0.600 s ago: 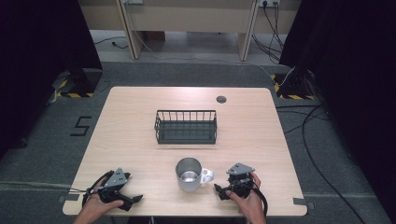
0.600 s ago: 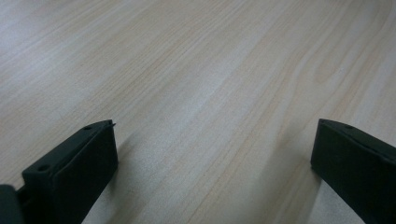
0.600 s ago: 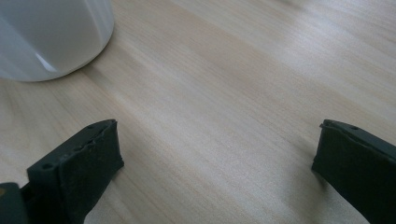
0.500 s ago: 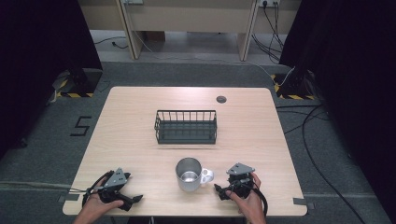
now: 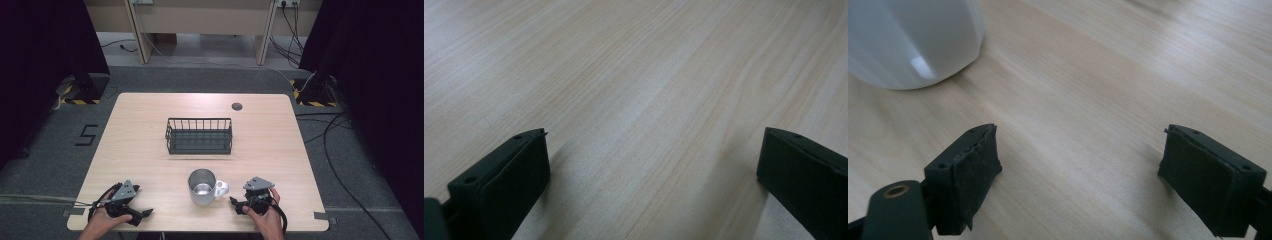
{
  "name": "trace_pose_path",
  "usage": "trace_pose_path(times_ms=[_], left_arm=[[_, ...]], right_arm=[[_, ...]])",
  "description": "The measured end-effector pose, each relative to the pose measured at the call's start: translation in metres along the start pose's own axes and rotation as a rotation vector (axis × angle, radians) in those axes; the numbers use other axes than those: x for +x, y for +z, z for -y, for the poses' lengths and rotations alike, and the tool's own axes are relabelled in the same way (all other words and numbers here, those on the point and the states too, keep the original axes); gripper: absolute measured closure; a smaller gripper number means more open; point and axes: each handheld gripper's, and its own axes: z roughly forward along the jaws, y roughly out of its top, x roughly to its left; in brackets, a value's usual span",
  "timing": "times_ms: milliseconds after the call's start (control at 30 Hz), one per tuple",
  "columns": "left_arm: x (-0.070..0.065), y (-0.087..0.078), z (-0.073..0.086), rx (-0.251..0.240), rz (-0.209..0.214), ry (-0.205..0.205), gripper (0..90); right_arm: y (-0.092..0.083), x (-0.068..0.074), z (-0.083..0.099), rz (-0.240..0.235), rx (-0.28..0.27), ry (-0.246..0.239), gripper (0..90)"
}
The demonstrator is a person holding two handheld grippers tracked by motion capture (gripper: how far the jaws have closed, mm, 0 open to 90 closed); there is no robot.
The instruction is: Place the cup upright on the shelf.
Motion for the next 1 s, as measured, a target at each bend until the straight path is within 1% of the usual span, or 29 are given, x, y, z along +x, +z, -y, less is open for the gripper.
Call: trace_pose_path(times_ms=[67,133,233,333,467,500,600,667,700,733,767,800,900,1000], left_arm=[[0.000,0.000,0.000,0.000,0.000,0.000,0.0],[0.000,0.000,0.000,0.000,0.000,0.000,0.0],[0.000,0.000,0.000,0.000,0.000,0.000,0.0],[0.000,0.000,0.000,0.000,0.000,0.000,0.0],[0.000,0.000,0.000,0.000,0.000,0.000,0.0],[0.000,0.000,0.000,0.000,0.000,0.000,0.0],[0.000,0.000,0.000,0.000,0.000,0.000,0.0],[0.000,0.000,0.000,0.000,0.000,0.000,0.0],[0.000,0.000,0.000,0.000,0.000,0.000,0.0],[0.000,0.000,0.000,0.000,0.000,0.000,0.0],[0.000,0.000,0.000,0.000,0.000,0.000,0.0],[0.000,0.000,0.000,0.000,0.000,0.000,0.0],[0.000,0.000,0.000,0.000,0.000,0.000,0.0],[0.000,0.000,0.000,0.000,0.000,0.000,0.0]], right_arm=[[-0.001,0.001,0.000,-0.002,-0.003,-0.004,15.4],[-0.006,0.003,-0.001,-0.007,-0.023,-0.018,15.3],[-0.010,0.005,-0.002,-0.012,-0.039,-0.021,15.3],[-0.018,0.007,-0.005,-0.023,-0.071,-0.030,15.2],[-0.023,0.011,-0.008,-0.026,-0.086,-0.036,15.2],[-0.026,0.013,-0.010,-0.031,-0.097,-0.048,15.2],[-0.029,0.015,-0.012,-0.034,-0.105,-0.053,15.2],[-0.034,0.018,-0.015,-0.037,-0.133,-0.065,15.2],[-0.034,0.018,-0.015,-0.037,-0.133,-0.065,15.2],[-0.037,0.020,-0.018,-0.048,-0.157,-0.066,15.2],[-0.037,0.020,-0.018,-0.048,-0.157,-0.066,15.2],[-0.040,0.022,-0.020,-0.058,-0.174,-0.069,15.2],[-0.044,0.024,-0.022,-0.067,-0.200,-0.071,15.2],[-0.047,0.025,-0.024,-0.073,-0.214,-0.073,15.1]])
